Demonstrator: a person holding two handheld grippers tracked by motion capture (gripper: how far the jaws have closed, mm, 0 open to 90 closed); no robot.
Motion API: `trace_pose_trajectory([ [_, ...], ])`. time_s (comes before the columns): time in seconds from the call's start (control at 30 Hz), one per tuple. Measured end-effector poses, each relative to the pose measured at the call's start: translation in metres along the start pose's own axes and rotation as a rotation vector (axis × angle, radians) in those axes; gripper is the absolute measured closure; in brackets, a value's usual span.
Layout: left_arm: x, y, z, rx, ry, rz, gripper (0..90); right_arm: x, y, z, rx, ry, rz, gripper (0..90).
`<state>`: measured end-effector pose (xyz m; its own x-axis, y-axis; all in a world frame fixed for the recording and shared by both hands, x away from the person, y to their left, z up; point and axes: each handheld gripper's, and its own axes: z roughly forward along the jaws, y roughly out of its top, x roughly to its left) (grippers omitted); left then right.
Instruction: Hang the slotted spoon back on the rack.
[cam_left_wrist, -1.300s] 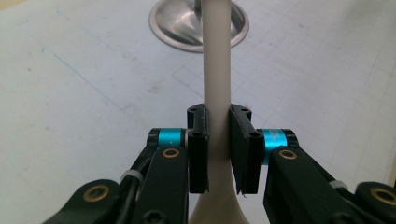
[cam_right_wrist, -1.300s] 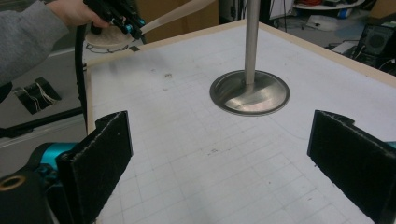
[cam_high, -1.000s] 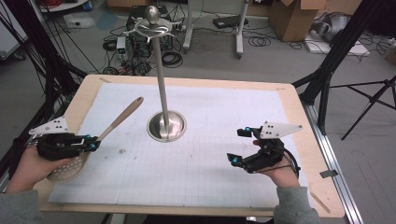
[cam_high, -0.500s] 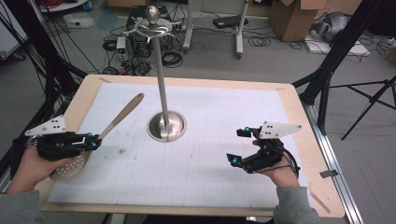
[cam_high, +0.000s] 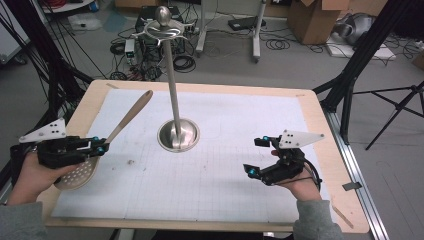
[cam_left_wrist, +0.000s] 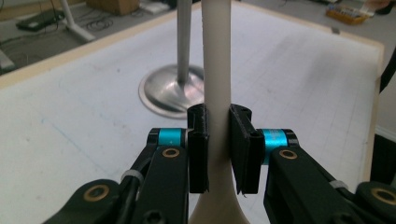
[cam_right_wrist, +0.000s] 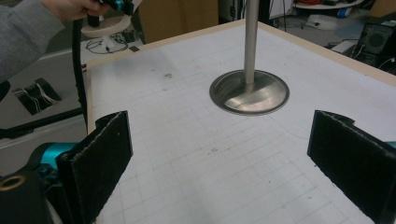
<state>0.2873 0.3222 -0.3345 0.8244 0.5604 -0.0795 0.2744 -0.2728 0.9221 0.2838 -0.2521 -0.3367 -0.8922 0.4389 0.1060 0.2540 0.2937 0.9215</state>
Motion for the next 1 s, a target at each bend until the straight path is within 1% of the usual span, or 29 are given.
trace_pose_trajectory([
  [0.07, 0.000, 0.006, -0.003, -0.016, -0.007, 0.000, 78.0, 0.000, 0.000, 0.000, -0.001, -0.002, 0.006, 5.2],
  [0.1, 0.000, 0.009, -0.004, -0.016, -0.008, 0.000, 77.9, 0.000, 0.000, -0.001, -0.005, -0.005, 0.000, 5.2],
  [0.2, 0.000, 0.019, -0.008, -0.014, -0.003, 0.005, 77.9, 0.000, 0.000, -0.003, -0.007, -0.007, 0.003, 5.2],
  [0.3, 0.002, 0.025, -0.012, -0.048, -0.010, -0.005, 77.9, 0.000, 0.001, -0.006, -0.018, -0.010, 0.006, 5.2],
  [0.37, 0.004, 0.027, -0.014, -0.062, -0.006, -0.020, 77.9, 0.000, 0.001, -0.007, -0.024, -0.012, 0.002, 5.2],
  [0.47, 0.006, 0.029, -0.015, -0.046, 0.007, -0.018, 77.9, 0.000, 0.002, -0.009, -0.029, -0.013, 0.003, 5.2],
  [0.53, 0.006, 0.029, -0.014, -0.040, 0.020, -0.009, 77.9, 0.000, 0.002, -0.009, -0.030, -0.012, 0.005, 5.2],
  [0.6, 0.006, 0.030, -0.015, -0.041, 0.032, -0.005, 77.9, 0.000, 0.002, -0.009, -0.027, -0.013, 0.004, 5.2],
  [0.7, 0.006, 0.032, -0.015, -0.050, 0.034, -0.001, 77.9, 0.000, 0.001, -0.009, -0.027, -0.013, 0.004, 5.2],
  [0.8, 0.007, 0.035, -0.017, -0.056, 0.039, -0.008, 77.9, -0.001, 0.001, -0.010, -0.030, -0.014, 0.009, 5.2],
  [0.83, 0.008, 0.036, -0.018, -0.062, 0.041, -0.006, 77.9, -0.001, 0.001, -0.011, -0.033, -0.015, 0.011, 5.2],
  [0.87, 0.008, 0.037, -0.019, -0.071, 0.039, -0.010, 77.9, -0.002, 0.001, -0.011, -0.036, -0.018, 0.004, 5.2],
  [0.93, 0.009, 0.039, -0.020, -0.089, 0.032, -0.014, 77.9, -0.002, 0.001, -0.011, -0.036, -0.017, 0.006, 5.2],
  [0.97, 0.010, 0.040, -0.021, -0.095, 0.023, -0.018, 77.9, -0.002, 0.001, -0.011, -0.035, -0.018, 0.005, 5.2],
  [1.0, 0.011, 0.040, -0.021, -0.107, 0.025, -0.021, 77.9, -0.002, 0.001, -0.011, -0.036, -0.017, 0.005, 5.2],
])
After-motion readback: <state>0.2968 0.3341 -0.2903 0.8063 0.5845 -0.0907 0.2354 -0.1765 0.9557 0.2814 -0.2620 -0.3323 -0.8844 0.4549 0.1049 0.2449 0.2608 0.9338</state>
